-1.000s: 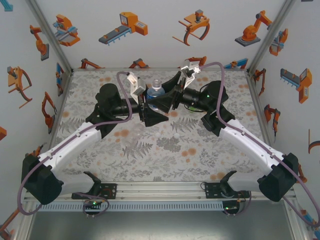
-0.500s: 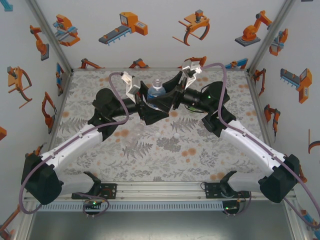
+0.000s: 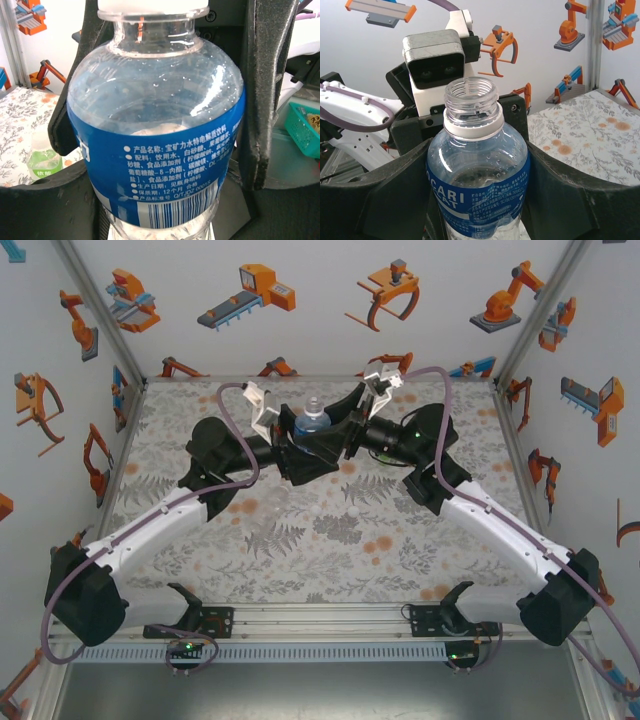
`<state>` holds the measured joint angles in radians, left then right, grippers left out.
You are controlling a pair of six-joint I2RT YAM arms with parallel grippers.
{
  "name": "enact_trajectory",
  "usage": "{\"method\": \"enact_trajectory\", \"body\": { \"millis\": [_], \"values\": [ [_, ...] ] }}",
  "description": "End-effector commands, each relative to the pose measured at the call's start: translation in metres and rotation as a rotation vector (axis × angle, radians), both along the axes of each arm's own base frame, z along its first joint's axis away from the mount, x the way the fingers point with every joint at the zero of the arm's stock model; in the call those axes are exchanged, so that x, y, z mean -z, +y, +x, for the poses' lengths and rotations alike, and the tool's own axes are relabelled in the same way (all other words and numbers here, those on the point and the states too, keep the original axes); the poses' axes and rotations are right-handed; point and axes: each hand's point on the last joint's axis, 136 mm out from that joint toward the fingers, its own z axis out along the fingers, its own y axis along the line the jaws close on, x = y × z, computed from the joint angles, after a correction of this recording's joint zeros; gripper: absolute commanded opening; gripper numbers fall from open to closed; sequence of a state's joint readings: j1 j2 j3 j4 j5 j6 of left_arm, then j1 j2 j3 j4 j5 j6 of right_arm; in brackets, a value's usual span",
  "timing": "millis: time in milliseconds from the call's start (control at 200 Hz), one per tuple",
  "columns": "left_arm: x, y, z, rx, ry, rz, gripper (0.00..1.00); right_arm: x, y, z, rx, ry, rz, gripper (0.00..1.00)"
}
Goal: Screw on the bottle caps
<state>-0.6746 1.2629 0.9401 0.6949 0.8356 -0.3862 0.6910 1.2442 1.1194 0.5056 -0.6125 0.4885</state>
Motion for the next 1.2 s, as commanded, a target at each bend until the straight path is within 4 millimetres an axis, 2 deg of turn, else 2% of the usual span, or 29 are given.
{"method": "enact_trajectory", "body": {
  "millis": [0, 55, 275, 461, 526, 811, 1021, 1192],
  "values": [
    [0.002, 0.005, -0.002, -0.034, -0.030, 0.033, 0.34, -0.012, -0.005, -0.010, 0.012, -0.041, -0.005, 0.58],
    [0.007, 0.007, 0.000, -0.059, -0.029, 0.066, 0.32, -0.011, -0.007, -0.010, 0.028, -0.040, -0.021, 0.64],
    [0.027, 0.026, 0.010, -0.204, -0.006, 0.170, 0.21, 0.000, -0.011, -0.008, 0.058, -0.007, -0.064, 0.65],
    [0.034, 0.051, 0.019, -0.306, 0.046, 0.198, 0.07, 0.026, -0.008, -0.007, 0.093, 0.037, -0.132, 0.64],
    [0.037, 0.060, 0.020, -0.334, 0.075, 0.211, 0.00, 0.040, -0.005, -0.008, 0.109, 0.062, -0.180, 0.63],
    [0.055, 0.092, -0.003, -0.393, 0.146, 0.274, 0.00, 0.107, -0.006, -0.019, 0.197, 0.200, -0.360, 0.60],
    [0.059, 0.114, -0.022, -0.446, 0.131, 0.244, 0.00, 0.170, -0.034, -0.001, 0.411, 0.385, -0.531, 0.53],
    [0.062, 0.121, -0.032, -0.455, 0.132, 0.232, 0.00, 0.217, -0.050, 0.011, 0.533, 0.492, -0.679, 0.49]
  ]
}}
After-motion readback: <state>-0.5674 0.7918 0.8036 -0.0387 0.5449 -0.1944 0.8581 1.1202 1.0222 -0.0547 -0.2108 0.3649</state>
